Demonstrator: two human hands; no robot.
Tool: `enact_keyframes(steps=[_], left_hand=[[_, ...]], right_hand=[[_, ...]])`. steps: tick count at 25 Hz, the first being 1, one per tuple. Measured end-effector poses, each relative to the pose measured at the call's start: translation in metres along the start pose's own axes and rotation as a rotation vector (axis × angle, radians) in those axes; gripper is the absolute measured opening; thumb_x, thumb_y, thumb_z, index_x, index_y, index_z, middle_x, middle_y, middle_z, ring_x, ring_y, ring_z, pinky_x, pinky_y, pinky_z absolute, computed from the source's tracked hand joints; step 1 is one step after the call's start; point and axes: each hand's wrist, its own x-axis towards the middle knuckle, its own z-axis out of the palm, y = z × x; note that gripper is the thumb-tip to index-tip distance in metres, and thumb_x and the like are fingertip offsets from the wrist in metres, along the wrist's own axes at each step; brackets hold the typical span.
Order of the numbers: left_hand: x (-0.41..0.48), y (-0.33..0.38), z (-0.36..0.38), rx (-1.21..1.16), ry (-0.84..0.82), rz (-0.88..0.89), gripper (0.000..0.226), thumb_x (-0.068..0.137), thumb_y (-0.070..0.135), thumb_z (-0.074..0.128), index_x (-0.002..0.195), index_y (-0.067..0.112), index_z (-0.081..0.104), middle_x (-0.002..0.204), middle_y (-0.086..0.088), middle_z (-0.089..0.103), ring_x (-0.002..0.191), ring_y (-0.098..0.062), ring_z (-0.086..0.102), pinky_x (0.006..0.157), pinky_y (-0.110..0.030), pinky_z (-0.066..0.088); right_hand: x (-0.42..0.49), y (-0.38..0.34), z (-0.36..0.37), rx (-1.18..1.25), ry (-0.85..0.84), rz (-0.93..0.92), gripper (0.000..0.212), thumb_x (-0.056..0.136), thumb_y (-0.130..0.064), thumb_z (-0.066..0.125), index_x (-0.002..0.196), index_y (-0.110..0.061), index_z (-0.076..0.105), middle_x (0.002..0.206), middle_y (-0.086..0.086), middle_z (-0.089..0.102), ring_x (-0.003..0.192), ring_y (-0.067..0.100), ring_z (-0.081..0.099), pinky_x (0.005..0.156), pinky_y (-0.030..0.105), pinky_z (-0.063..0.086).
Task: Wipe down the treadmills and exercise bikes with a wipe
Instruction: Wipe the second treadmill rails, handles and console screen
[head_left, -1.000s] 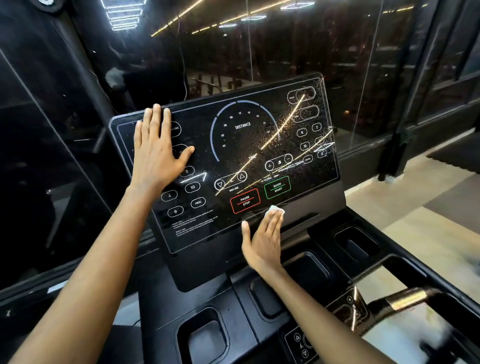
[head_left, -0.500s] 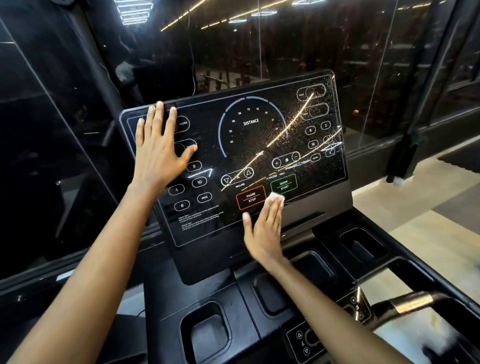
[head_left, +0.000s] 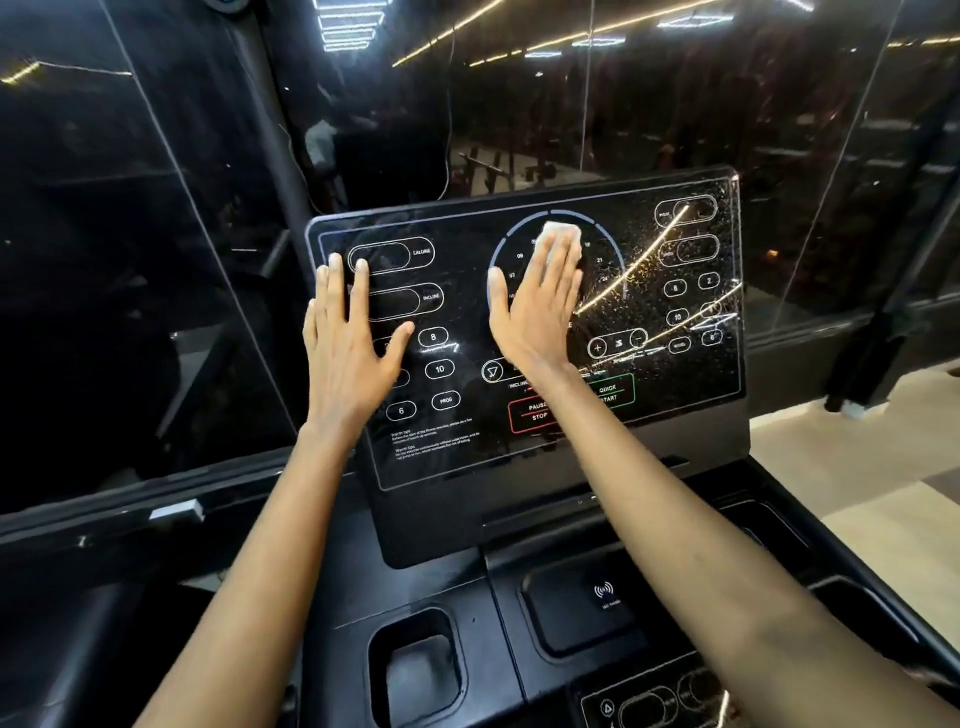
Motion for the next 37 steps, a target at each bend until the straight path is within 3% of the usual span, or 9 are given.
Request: enact_keyframes(steps=[4, 8, 12, 16, 18, 23, 29, 34, 37], left_hand=[[-0.008, -0.002, 0.001, -0.063, 0.019, -0.057, 0.088, 0.098, 0.048, 0.057, 0.16, 0.01, 0.008, 0.168, -0.011, -0.001, 0.155, -0.022, -0.002, 0.124, -0.042, 0.005], [-0.03, -0.007, 0.007, -0.199, 0.013, -0.14, 0.09, 0.1, 0.045, 0.056, 0.16, 0.009, 0.0, 0.168, -0.008, -0.007, 0.153, -0.007, -0.006, 0.124, -0.038, 0.009], [-0.043, -0.013, 0.011, -0.223, 0.019, -0.143, 0.088, 0.101, 0.041, 0.057, 0.16, 0.008, 0.001, 0.168, -0.009, -0.003, 0.15, 0.0, -0.009, 0.124, -0.039, 0.015], [-0.046, -0.02, 0.007, -0.231, -0.02, -0.117, 0.088, 0.1, 0.04, 0.058, 0.16, 0.011, 0.001, 0.168, -0.006, -0.002, 0.154, -0.008, 0.002, 0.124, -0.042, 0.015], [-0.047, -0.023, 0.006, -0.234, -0.038, -0.116, 0.088, 0.1, 0.041, 0.057, 0.16, 0.012, 0.001, 0.168, -0.004, -0.003, 0.154, -0.008, 0.002, 0.125, -0.04, 0.014], [-0.054, -0.02, 0.011, -0.279, 0.0, -0.145, 0.085, 0.101, 0.037, 0.057, 0.16, 0.009, 0.004, 0.168, -0.004, 0.002, 0.152, -0.006, 0.003, 0.125, -0.04, 0.018], [-0.063, -0.01, 0.014, -0.311, 0.033, -0.227, 0.081, 0.101, 0.034, 0.057, 0.16, 0.009, 0.008, 0.168, -0.003, 0.009, 0.148, 0.004, 0.004, 0.125, -0.037, 0.019], [-0.092, 0.0, 0.012, -0.38, 0.003, -0.361, 0.071, 0.104, 0.034, 0.052, 0.161, 0.026, 0.011, 0.165, 0.011, 0.018, 0.149, 0.0, 0.02, 0.122, -0.035, 0.027], [-0.114, 0.007, 0.015, -0.374, -0.025, -0.43, 0.065, 0.107, 0.036, 0.045, 0.16, 0.036, 0.008, 0.163, 0.021, 0.018, 0.148, -0.003, 0.025, 0.12, -0.031, 0.03]], right_hand=[[0.012, -0.025, 0.007, -0.1, -0.011, -0.218, 0.081, 0.102, -0.057, 0.022, 0.158, -0.002, 0.002, 0.165, 0.021, -0.003, 0.153, 0.033, -0.007, 0.125, 0.05, 0.004], [0.016, -0.042, 0.009, -0.067, 0.006, -0.124, 0.083, 0.101, -0.059, 0.02, 0.157, -0.001, 0.001, 0.164, 0.022, -0.004, 0.153, 0.033, -0.007, 0.124, 0.051, 0.005], [0.009, -0.058, 0.015, -0.112, -0.034, -0.349, 0.078, 0.103, -0.057, 0.022, 0.159, -0.006, 0.002, 0.165, 0.017, -0.004, 0.153, 0.029, -0.008, 0.125, 0.046, 0.001], [0.028, -0.034, 0.004, -0.031, 0.083, -0.035, 0.079, 0.101, -0.058, 0.016, 0.158, -0.004, 0.005, 0.165, 0.018, 0.0, 0.154, 0.03, -0.003, 0.124, 0.051, 0.01], [0.028, -0.033, 0.003, -0.049, 0.061, -0.007, 0.082, 0.1, -0.059, 0.017, 0.158, -0.003, 0.002, 0.165, 0.02, -0.003, 0.153, 0.031, -0.006, 0.123, 0.052, 0.009], [0.014, -0.042, 0.011, -0.164, -0.05, -0.417, 0.082, 0.102, -0.058, 0.028, 0.158, -0.005, -0.002, 0.165, 0.018, -0.008, 0.153, 0.03, -0.012, 0.125, 0.049, 0.001], [0.017, -0.069, 0.018, -0.122, -0.169, -0.677, 0.08, 0.103, -0.057, 0.027, 0.159, -0.007, -0.001, 0.166, 0.015, -0.008, 0.153, 0.026, -0.013, 0.125, 0.045, -0.001], [0.021, -0.089, 0.025, -0.121, -0.149, -0.738, 0.079, 0.102, -0.057, 0.025, 0.159, -0.006, 0.005, 0.166, 0.014, -0.002, 0.154, 0.027, -0.007, 0.125, 0.046, 0.005], [0.013, -0.091, 0.033, -0.113, -0.217, -0.951, 0.079, 0.102, -0.057, 0.028, 0.159, -0.008, 0.003, 0.166, 0.015, -0.002, 0.154, 0.028, -0.006, 0.125, 0.046, 0.007]])
